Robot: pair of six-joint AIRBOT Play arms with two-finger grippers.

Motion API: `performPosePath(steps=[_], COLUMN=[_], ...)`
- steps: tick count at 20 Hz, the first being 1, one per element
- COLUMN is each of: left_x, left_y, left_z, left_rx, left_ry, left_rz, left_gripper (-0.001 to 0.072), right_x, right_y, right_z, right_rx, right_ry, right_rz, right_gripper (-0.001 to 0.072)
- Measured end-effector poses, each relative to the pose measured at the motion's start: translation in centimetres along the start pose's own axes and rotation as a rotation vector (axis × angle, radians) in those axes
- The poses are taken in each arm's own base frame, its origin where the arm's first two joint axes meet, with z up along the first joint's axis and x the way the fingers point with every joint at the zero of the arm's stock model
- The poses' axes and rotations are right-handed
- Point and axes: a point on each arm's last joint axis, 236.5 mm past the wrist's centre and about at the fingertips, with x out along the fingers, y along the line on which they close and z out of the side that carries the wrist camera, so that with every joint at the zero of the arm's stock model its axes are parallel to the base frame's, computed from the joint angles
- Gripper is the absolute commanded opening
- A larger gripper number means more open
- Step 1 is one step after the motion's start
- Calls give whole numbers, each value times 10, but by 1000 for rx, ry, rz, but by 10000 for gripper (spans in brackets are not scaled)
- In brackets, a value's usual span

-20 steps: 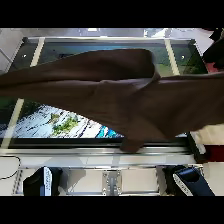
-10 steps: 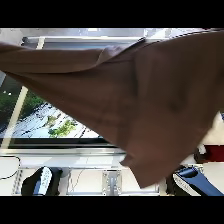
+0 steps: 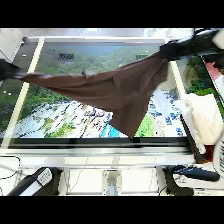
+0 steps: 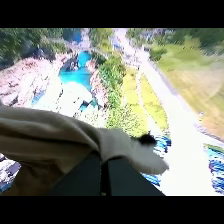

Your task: Fold the shirts.

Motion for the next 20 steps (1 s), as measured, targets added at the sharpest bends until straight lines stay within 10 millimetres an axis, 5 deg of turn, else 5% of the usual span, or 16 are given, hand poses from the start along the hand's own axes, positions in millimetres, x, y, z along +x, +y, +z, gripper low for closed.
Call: performPosePath(steps=[6,9,13,14,15,16,20], left_x=[141,171,183,184,184,185,172], left_y=[41,58,71,73,74,75,79], left_z=[-21,-6,17,21,23,25,38], left_rx=[-80,-120,-128,-131,-131,-130,-136], left_ry=[133,53,-58,-74,-85,-96,-144], left_rz=[48,90,127,131,136,138,151], left_gripper=[9,9,25,223,673,707,705], right_x=[115,151,170,172,174,174,165], right_y=[-6,-12,-27,-31,-36,-42,-62], right_z=[-14,-10,-3,-2,-2,-1,-5], right_rx=[17,26,49,59,76,96,168], right_ry=[92,63,23,15,11,6,35], right_rz=[7,-10,-41,-49,-55,-61,-85], right_gripper=[8,9,22,193,493,541,522])
